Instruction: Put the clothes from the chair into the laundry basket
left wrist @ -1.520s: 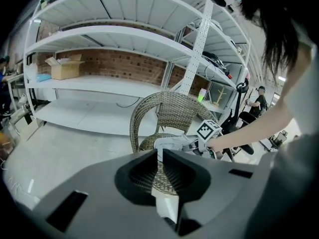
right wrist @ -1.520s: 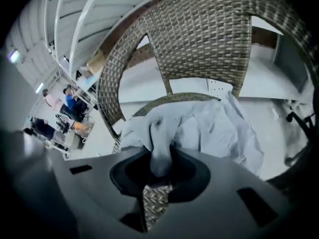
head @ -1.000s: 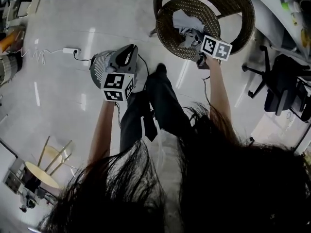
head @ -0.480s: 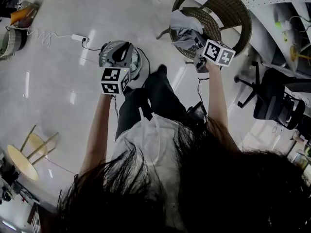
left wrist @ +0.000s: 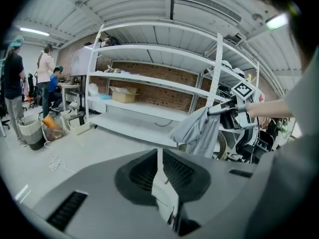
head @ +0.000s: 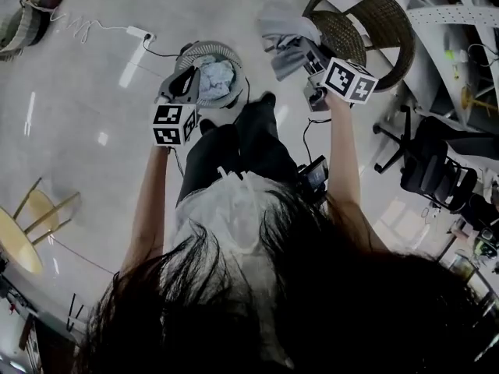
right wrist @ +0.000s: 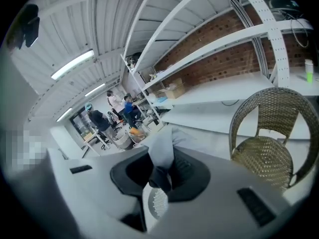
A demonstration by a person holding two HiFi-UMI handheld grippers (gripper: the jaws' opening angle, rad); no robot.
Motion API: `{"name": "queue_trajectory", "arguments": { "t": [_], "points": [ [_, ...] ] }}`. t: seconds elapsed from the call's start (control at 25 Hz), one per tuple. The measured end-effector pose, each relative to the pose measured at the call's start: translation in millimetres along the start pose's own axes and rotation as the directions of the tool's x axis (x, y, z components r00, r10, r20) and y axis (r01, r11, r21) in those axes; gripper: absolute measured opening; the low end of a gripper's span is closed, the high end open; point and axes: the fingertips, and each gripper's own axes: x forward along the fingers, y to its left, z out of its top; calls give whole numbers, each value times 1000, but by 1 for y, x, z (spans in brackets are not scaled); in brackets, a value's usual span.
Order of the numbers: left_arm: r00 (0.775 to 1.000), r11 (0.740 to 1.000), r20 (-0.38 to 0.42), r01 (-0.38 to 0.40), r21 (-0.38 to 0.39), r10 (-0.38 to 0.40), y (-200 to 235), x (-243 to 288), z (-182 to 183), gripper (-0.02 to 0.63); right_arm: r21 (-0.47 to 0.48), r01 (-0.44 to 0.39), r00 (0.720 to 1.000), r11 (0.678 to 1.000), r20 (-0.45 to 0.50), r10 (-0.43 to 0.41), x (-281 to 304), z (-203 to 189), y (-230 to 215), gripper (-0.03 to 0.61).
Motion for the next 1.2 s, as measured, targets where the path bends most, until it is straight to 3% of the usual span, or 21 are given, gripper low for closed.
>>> {"name": "queue_trajectory", "arguments": {
  "t": [0.2,0.56,0.72,0.92,1.2],
  "points": [
    [997,996,25,-69,-57,70,32,-92,-65,31,-36,-108,994,994,-24,107,1,-72,100,69],
    [987,976,25,-151,-158,157,58,-136,-107,31,-69,-221,961,973,-184,205,54,-141,172,69],
    [985,966,19,-166,-199,173,60,-144,-125,31,-62,-211,947,976,-261,188,83,-182,175,69],
    [981,956,2,-189,-226,195,66,-140,-145,31,-32,-200,909,979,-379,173,126,-241,167,69],
    [973,933,-26,-228,-280,230,73,-121,-162,31,-32,-165,861,986,-493,128,181,-290,139,69]
  ]
}}
